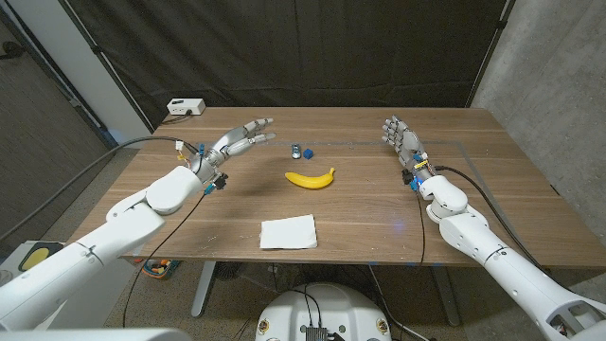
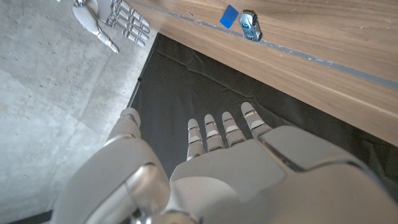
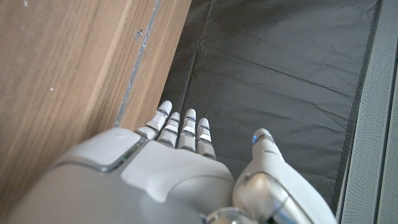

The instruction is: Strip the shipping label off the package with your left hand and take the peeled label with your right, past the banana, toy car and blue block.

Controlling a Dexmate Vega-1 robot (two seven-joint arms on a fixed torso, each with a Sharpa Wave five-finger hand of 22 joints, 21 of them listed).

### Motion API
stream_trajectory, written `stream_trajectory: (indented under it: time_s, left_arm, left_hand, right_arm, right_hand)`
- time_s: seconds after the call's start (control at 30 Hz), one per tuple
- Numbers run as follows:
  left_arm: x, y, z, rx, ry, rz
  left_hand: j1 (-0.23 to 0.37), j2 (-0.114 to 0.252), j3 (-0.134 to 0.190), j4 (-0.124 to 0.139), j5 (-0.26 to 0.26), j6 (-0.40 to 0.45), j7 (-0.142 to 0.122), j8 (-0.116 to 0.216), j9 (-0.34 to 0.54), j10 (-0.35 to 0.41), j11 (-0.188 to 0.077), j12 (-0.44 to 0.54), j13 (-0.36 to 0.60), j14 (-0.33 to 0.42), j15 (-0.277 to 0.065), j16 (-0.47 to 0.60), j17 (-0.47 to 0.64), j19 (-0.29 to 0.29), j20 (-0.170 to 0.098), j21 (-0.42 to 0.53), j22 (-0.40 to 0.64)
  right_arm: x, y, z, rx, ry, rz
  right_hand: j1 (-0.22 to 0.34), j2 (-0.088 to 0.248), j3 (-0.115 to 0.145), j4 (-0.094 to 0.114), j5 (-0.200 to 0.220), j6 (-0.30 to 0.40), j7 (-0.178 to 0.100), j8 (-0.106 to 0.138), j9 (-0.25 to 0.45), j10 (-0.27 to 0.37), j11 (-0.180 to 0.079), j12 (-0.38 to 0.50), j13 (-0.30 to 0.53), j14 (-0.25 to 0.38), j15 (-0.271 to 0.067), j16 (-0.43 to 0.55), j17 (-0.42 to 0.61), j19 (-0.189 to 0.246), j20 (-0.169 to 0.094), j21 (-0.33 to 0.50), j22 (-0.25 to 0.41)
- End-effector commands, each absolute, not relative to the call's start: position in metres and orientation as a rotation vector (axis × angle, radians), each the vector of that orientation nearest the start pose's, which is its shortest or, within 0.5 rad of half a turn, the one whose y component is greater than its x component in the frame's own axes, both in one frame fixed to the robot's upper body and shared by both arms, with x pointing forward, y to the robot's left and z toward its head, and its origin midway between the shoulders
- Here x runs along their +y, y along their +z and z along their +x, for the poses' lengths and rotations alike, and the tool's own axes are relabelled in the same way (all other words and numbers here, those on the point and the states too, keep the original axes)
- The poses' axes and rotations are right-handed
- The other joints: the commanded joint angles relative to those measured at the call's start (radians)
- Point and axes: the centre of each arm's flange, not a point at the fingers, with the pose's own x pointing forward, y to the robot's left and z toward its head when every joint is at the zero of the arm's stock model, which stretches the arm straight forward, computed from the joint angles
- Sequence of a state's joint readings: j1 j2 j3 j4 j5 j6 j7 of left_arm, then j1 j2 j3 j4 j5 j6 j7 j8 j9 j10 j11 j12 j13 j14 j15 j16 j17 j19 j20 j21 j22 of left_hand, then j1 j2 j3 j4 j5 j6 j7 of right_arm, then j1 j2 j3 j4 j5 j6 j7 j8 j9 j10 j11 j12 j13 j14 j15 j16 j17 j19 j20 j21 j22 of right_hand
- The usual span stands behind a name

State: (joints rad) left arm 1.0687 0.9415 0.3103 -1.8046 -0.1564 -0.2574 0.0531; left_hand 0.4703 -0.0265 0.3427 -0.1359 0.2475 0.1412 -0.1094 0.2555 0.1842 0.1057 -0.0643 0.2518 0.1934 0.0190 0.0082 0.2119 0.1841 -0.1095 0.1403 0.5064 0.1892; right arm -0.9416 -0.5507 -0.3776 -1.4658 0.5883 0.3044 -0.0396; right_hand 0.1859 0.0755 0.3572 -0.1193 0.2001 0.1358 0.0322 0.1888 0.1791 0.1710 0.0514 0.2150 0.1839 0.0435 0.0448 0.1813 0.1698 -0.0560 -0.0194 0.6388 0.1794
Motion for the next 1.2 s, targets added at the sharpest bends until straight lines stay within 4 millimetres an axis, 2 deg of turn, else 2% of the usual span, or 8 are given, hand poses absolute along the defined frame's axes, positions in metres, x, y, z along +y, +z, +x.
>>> stream_trajectory:
  time_s: [0.03,0.17,0.77,0.9,0.97,1.2]
  left_arm:
    - [0.278,0.015,0.502,-0.779,-0.291,1.010]
    - [0.275,0.017,0.493,-0.768,-0.307,1.080]
    - [0.259,0.022,0.460,-0.734,-0.347,1.354]
    - [0.256,0.022,0.452,-0.718,-0.353,1.413]
    - [0.254,0.021,0.449,-0.707,-0.357,1.441]
    - [0.250,0.018,0.441,-0.662,-0.363,1.537]
  left_hand:
    - [0.028,-0.004,0.003,-0.015,-0.002,0.025,0.003,0.008,0.006,0.015,-0.001,0.004,0.004,0.012,-0.001,0.003,0.004,0.009,0.005,-0.003,0.003]
    - [0.054,-0.011,0.005,-0.024,-0.002,0.036,-0.001,0.009,0.006,0.023,-0.013,0.004,0.005,0.018,-0.006,0.003,0.004,0.017,0.001,-0.003,0.004]
    - [0.152,-0.041,0.012,-0.042,0.004,0.009,0.001,-0.012,0.008,0.019,-0.025,-0.007,0.009,0.006,-0.003,-0.004,0.009,0.014,0.003,-0.014,0.005]
    - [0.196,-0.059,0.011,-0.042,0.010,0.026,0.004,-0.009,0.010,0.059,-0.038,0.005,0.012,0.016,-0.004,0.002,0.012,0.020,0.002,-0.017,0.005]
    - [0.208,-0.067,0.008,-0.041,0.013,0.032,0.009,-0.008,0.011,0.072,-0.030,0.008,0.013,0.027,-0.005,0.007,0.013,0.027,0.003,-0.015,0.006]
    - [0.227,-0.088,0.000,-0.038,0.019,0.044,0.015,-0.006,0.011,0.085,-0.030,0.011,0.015,0.035,-0.009,0.010,0.015,0.032,0.003,-0.016,0.007]
  right_arm:
    - [-0.261,-0.037,0.609,-0.664,0.221,-0.019]
    - [-0.258,-0.040,0.607,-0.672,0.224,-0.014]
    - [-0.250,-0.044,0.599,-0.701,0.224,-0.005]
    - [-0.249,-0.045,0.597,-0.710,0.225,-0.001]
    - [-0.248,-0.045,0.597,-0.712,0.225,0.002]
    - [-0.246,-0.047,0.596,-0.719,0.228,0.000]
  right_hand:
    - [0.012,0.002,0.002,-0.004,0.005,0.013,-0.002,0.004,0.004,0.007,0.003,0.008,0.005,0.006,0.006,0.006,0.003,0.002,-0.001,-0.003,0.002]
    - [0.013,0.001,0.002,-0.005,0.005,0.013,-0.001,0.004,0.004,0.008,0.003,0.008,0.005,0.006,0.006,0.006,0.003,0.003,-0.001,-0.004,0.002]
    - [0.013,0.000,0.001,-0.005,0.005,0.015,0.000,0.004,0.004,0.010,0.001,0.008,0.005,0.006,0.006,0.005,0.003,0.006,-0.002,-0.007,0.002]
    - [0.013,0.000,0.001,-0.006,0.005,0.015,0.001,0.004,0.004,0.009,0.001,0.008,0.005,0.007,0.005,0.005,0.003,0.006,-0.002,-0.008,0.002]
    - [0.013,0.000,0.001,-0.006,0.005,0.015,0.001,0.004,0.004,0.010,0.002,0.008,0.005,0.007,0.005,0.005,0.003,0.006,-0.002,-0.008,0.002]
    - [0.013,0.000,0.001,-0.005,0.005,0.015,0.001,0.004,0.004,0.011,0.002,0.008,0.005,0.007,0.005,0.005,0.004,0.006,-0.003,-0.010,0.002]
